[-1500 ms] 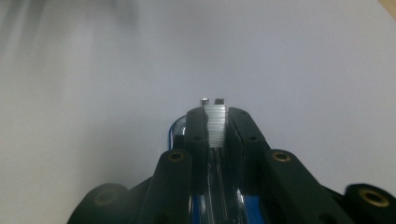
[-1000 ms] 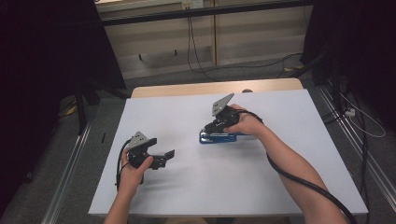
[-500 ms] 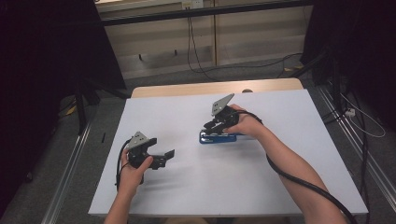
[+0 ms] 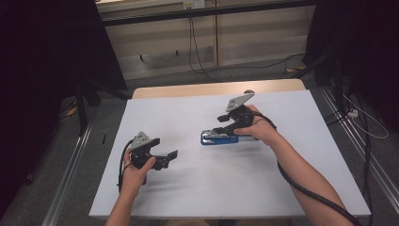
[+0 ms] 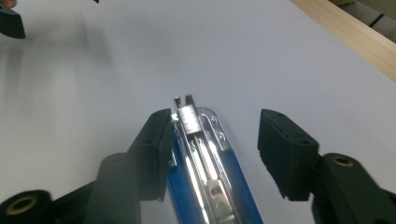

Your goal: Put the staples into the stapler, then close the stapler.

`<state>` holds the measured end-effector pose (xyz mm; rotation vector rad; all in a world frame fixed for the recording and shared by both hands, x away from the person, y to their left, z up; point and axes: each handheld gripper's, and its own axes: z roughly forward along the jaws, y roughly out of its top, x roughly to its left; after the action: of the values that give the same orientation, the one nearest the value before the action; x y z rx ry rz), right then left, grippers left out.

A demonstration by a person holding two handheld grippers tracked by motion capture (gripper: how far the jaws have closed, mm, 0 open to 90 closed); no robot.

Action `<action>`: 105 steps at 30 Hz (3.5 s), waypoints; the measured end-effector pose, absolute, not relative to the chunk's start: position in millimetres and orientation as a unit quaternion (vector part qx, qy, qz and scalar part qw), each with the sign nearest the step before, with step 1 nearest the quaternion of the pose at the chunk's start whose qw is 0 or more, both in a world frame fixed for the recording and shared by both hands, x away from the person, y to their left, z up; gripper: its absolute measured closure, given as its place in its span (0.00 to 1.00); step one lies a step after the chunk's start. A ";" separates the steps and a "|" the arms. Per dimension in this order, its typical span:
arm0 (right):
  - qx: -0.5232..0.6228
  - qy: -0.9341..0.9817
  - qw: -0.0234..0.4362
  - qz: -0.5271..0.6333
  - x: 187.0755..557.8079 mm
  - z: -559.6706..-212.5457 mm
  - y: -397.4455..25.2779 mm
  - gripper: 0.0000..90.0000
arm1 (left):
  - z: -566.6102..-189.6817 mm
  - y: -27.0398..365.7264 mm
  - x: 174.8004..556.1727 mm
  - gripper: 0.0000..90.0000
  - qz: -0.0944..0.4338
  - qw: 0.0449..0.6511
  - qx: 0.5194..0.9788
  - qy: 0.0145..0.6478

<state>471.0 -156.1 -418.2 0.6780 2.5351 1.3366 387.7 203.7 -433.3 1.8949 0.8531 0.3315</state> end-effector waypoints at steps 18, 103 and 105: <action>0.323 0.825 0.172 0.431 425.8 -424.1 -205.3 0.19 | -433.8 196.7 393.1 0.06 0.128 0.502 0.784 0.342; 0.462 0.777 0.247 0.350 388.8 -452.9 -265.3 1.00 | -443.7 129.5 427.4 1.00 0.119 0.456 0.821 0.322; 0.461 0.779 0.246 0.347 389.2 -453.7 -264.4 1.00 | -443.8 126.6 429.5 1.00 0.118 0.453 0.823 0.322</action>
<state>389.2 -264.4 -453.7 1.2575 2.1266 0.9456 429.5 126.6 -443.8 2.0317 0.7944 0.2902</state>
